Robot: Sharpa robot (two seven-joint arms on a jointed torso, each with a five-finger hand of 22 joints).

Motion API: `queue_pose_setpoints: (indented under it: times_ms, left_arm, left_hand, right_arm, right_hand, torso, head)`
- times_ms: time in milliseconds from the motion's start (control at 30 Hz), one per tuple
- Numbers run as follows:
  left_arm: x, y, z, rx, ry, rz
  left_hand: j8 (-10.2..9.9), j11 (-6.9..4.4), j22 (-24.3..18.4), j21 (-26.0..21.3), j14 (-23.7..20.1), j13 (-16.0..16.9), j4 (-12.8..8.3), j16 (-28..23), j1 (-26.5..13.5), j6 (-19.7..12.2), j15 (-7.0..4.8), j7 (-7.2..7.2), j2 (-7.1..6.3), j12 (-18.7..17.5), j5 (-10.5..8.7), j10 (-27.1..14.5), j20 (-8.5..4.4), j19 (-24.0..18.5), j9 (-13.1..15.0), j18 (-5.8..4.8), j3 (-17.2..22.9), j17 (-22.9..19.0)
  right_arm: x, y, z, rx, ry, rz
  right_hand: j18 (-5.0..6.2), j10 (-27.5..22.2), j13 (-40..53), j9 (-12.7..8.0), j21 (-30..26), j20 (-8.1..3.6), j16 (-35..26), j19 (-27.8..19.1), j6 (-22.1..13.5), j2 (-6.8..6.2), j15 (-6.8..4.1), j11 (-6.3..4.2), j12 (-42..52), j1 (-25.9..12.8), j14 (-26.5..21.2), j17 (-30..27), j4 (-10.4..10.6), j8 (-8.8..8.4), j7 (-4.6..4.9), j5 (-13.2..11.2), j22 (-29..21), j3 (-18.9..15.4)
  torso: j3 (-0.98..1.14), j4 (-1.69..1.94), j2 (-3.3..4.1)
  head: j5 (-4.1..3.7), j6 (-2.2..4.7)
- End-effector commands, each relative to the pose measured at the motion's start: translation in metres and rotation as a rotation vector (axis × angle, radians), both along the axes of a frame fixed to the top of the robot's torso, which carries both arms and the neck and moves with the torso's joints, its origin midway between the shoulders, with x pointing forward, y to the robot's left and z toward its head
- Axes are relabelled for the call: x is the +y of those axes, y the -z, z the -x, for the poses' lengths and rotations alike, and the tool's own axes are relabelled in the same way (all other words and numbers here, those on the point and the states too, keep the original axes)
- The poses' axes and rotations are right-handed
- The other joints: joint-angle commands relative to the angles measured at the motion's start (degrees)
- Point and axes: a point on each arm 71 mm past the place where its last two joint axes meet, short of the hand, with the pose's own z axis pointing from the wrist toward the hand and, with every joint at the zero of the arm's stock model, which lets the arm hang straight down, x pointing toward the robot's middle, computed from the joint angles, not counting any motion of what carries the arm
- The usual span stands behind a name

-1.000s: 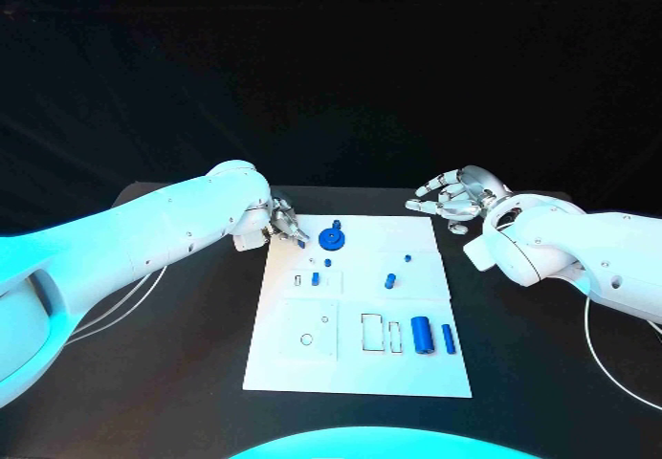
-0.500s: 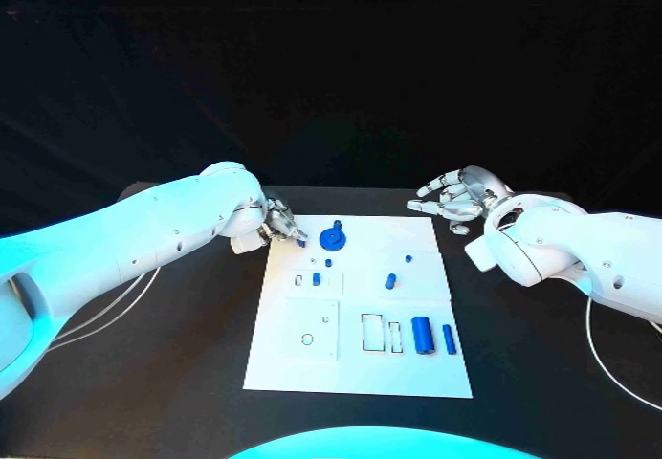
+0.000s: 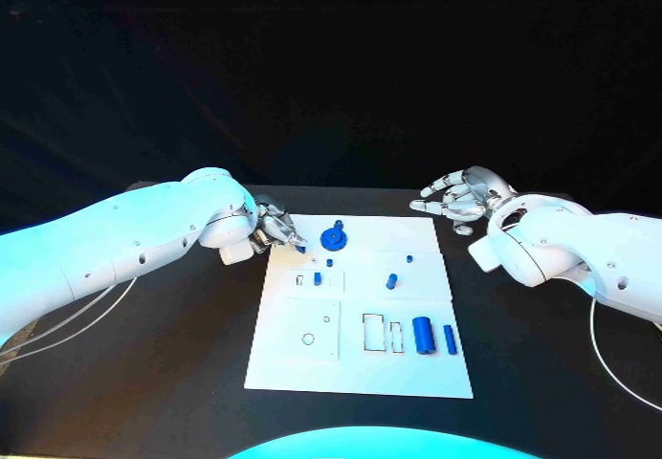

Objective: Assemble the parts on the task board

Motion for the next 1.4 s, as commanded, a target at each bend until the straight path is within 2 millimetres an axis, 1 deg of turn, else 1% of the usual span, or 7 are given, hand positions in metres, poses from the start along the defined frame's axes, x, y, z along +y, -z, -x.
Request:
queue_pose_setpoints:
  times_ms: [33,100,467,633,867,1200,1400]
  left_arm:
    - [-0.003,-0.004,0.004,-0.06,0.004,0.019]
    - [-0.002,-0.005,0.008,-0.079,0.009,0.008]
    - [-0.003,0.003,0.032,-0.126,0.059,-0.036]
    - [-0.007,0.008,0.04,-0.15,0.112,-0.076]
    - [-0.007,0.013,0.045,-0.156,0.13,-0.099]
    - [-0.008,0.022,0.05,-0.13,0.145,-0.11]
    - [-0.007,0.026,0.051,-0.122,0.141,-0.114]
  left_hand:
    - [0.3,0.11,0.2,0.3,5.0,0.2,-9.6,0.3,-0.9,0.3,-0.41,-0.32,-0.1,0.4,0.33,0.5,-0.05,0.4,0.1,-0.11,10.1,11.9]
    - [0.4,0.07,0.5,0.4,5.0,0.3,-9.8,0.2,-1.1,0.4,-0.44,-0.36,-0.2,0.5,0.43,0.7,-0.09,0.6,0.1,-0.16,10.4,11.9]
    - [0.8,-0.12,1.1,0.8,5.1,1.3,-10.6,0.3,-2.0,0.8,-0.6,-0.54,-0.72,1.2,0.78,1.5,-0.24,1.0,0.2,-0.29,11.7,12.0]
    - [0.8,-0.15,1.2,0.8,5.1,1.4,-10.8,0.3,-2.2,0.8,-0.64,-0.58,-0.81,1.3,0.87,1.7,-0.27,1.1,0.2,-0.31,12.0,12.1]
    - [0.9,-0.17,1.5,1.0,5.1,1.6,-10.9,0.4,-2.3,0.9,-0.65,-0.59,-0.8,1.5,0.91,1.8,-0.29,1.3,0.2,-0.38,12.2,12.2]
    - [1.0,-0.22,1.7,1.1,5.2,1.8,-11.1,0.4,-2.5,1.0,-0.69,-0.64,-0.95,1.6,0.99,2.0,-0.33,1.4,0.2,-0.42,12.6,12.3]
    - [1.0,-0.24,1.8,1.2,5.2,1.9,-11.2,0.5,-2.6,1.0,-0.71,-0.66,-1.0,1.7,1.05,2.1,-0.35,1.4,0.2,-0.44,12.7,12.4]
  right_arm:
    - [0.0,0.0,0.0,-0.006,-0.015,0.005]
    - [0.0,0.0,0.0,-0.008,-0.013,0.005]
    - [-0.002,0.001,0.0,-0.018,-0.011,0.007]
    - [-0.002,0.002,0.0,-0.02,-0.011,0.008]
    - [-0.003,0.003,0.001,-0.02,-0.012,0.008]
    - [-0.002,0.004,0.002,-0.018,-0.016,0.007]
    - [0.0,0.004,0.004,-0.016,-0.026,0.005]
  right_hand:
    - [1.05,-0.5,-0.6,-0.1,-0.5,0.0,-0.4,-0.7,-0.5,0.29,-0.23,-0.11,-0.2,-0.1,3.7,5.6,-0.1,0.35,-0.04,-0.3,-0.4,0.1]
    - [1.53,-3.4,-4.6,-0.2,-2.9,-0.07,-1.3,-1.8,-0.7,0.43,-0.34,-0.21,-2.9,0.0,3.1,3.4,-0.1,0.76,-0.12,-0.3,-2.1,0.2]
    - [2.1,-5.5,-8.6,-0.5,-6.2,-0.24,-2.6,-3.2,-1.0,0.59,-0.53,-0.37,-5.6,0.1,2.4,0.8,-0.1,1.44,-0.25,-0.3,-4.4,0.2]
    - [2.43,-7.4,-12.1,-0.7,-8.3,-0.36,-3.5,-3.9,-1.2,0.68,-0.65,-0.47,-8.1,0.0,2.0,-0.8,-0.1,1.9,-0.34,-0.3,-5.9,0.2]
    - [2.43,-7.4,-12.1,-0.7,-8.3,-0.36,-3.5,-3.9,-1.2,0.68,-0.65,-0.47,-8.1,0.0,2.0,-0.8,-0.1,1.9,-0.34,-0.3,-5.9,0.2]
    - [2.46,-7.5,-12.5,-0.8,-8.6,-0.38,-3.6,-3.9,-1.2,0.7,-0.67,-0.5,-8.3,0.0,1.9,-1.0,-0.1,1.99,-0.36,-0.3,-6.0,0.2]
    - [2.46,-7.5,-12.5,-0.8,-8.6,-0.38,-3.6,-3.9,-1.2,0.7,-0.67,-0.5,-8.3,0.0,1.9,-1.0,-0.1,1.99,-0.36,-0.3,-6.0,0.2]
  torso:
    - [-0.05,-0.09,0.17]
    - [-0.04,-0.08,0.16]
    - [-0.05,0.01,0.16]
    - [-0.08,-0.12,0.2]
    - [0.04,-0.11,0.17]
    - [-0.01,-0.09,0.21]
    - [0.05,-0.12,0.21]
  head:
    - [0.09,-0.03]
    - [0.1,-0.05]
    - [0.56,-0.43]
    - [0.85,-0.48]
    - [0.96,-0.64]
    - [0.95,-0.83]
    - [0.98,-0.86]
